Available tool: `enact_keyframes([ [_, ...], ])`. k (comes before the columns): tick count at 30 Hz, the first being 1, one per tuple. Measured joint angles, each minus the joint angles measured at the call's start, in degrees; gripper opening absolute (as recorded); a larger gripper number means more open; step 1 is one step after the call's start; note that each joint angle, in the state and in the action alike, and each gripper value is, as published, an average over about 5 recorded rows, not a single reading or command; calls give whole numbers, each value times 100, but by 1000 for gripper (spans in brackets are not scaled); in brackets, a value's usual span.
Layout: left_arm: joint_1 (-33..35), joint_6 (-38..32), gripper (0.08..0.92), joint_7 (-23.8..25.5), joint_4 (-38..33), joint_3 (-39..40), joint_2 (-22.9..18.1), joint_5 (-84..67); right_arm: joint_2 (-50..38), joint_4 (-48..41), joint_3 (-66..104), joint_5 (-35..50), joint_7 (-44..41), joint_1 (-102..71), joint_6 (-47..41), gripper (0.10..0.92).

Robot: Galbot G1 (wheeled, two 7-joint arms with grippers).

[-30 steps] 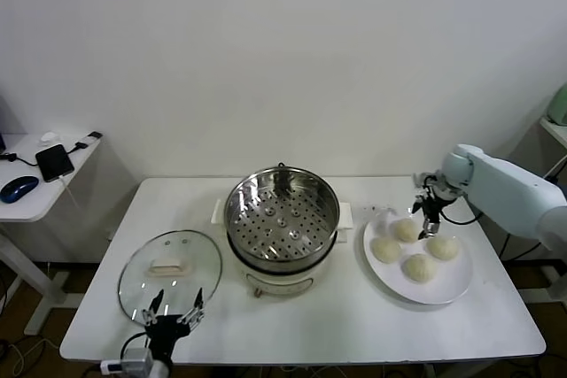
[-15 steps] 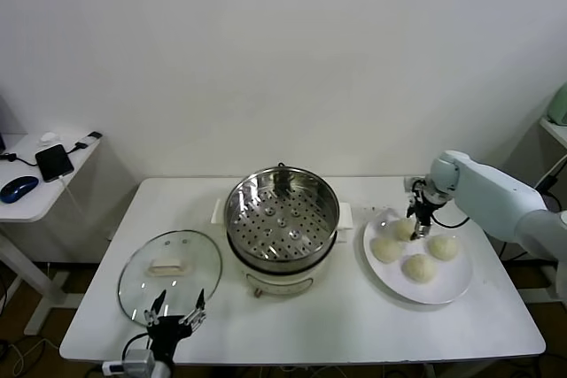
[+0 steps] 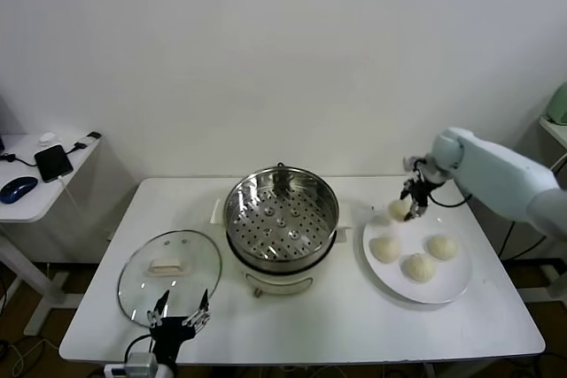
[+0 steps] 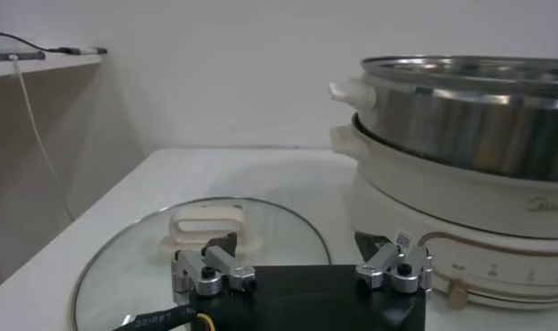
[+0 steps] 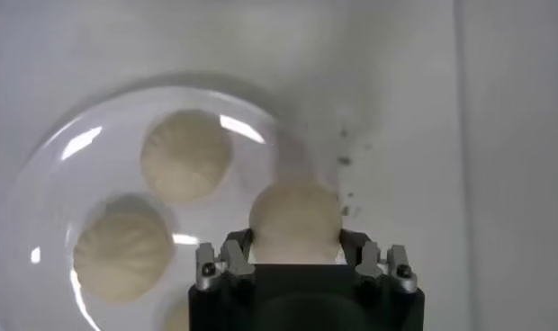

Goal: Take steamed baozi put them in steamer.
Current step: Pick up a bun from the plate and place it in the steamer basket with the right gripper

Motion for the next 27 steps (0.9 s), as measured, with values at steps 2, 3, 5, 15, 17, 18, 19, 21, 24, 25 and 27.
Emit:
enact_keyframes([
  [2, 11, -2, 823, -4, -27, 4, 7, 5, 80, 167, -202, 218, -78, 405, 155, 662],
  [3, 17, -2, 823, -7, -38, 4, 10, 8, 130, 269, -297, 325, -113, 602, 238, 662],
  [5, 25, -1, 823, -12, -57, 8, 13, 19, 252, 526, -481, 522, -170, 991, 413, 662],
  [15, 64, 32, 823, -38, -110, 98, -13, 139, 1101, 1998, -1052, 707, -196, 2042, 1551, 662],
  [17, 70, 35, 823, -42, -111, 113, -10, 166, 1278, 2072, -1065, 478, -161, 2031, 1918, 662],
  [18, 71, 35, 823, -44, -111, 117, -7, 178, 1366, 2075, -1060, 333, -138, 1999, 2110, 662],
  [19, 72, 36, 823, -46, -111, 120, -4, 189, 1451, 2058, -1049, 176, -113, 1954, 2299, 662],
  [21, 71, 36, 823, -51, -111, 124, 5, 204, 1612, 1974, -1004, -160, -63, 1826, 2655, 662],
  [24, 64, 38, 823, -62, -110, 134, 24, 218, 1827, 1760, -889, -693, 16, 1579, 3128, 664],
  [25, 60, 39, 823, -66, -109, 139, 32, 221, 1894, 1672, -840, -874, 46, 1487, 3272, 665],
  [27, 50, 41, 823, -75, -105, 147, 47, 225, 2023, 1479, -732, -1226, 111, 1303, 3525, 669],
])
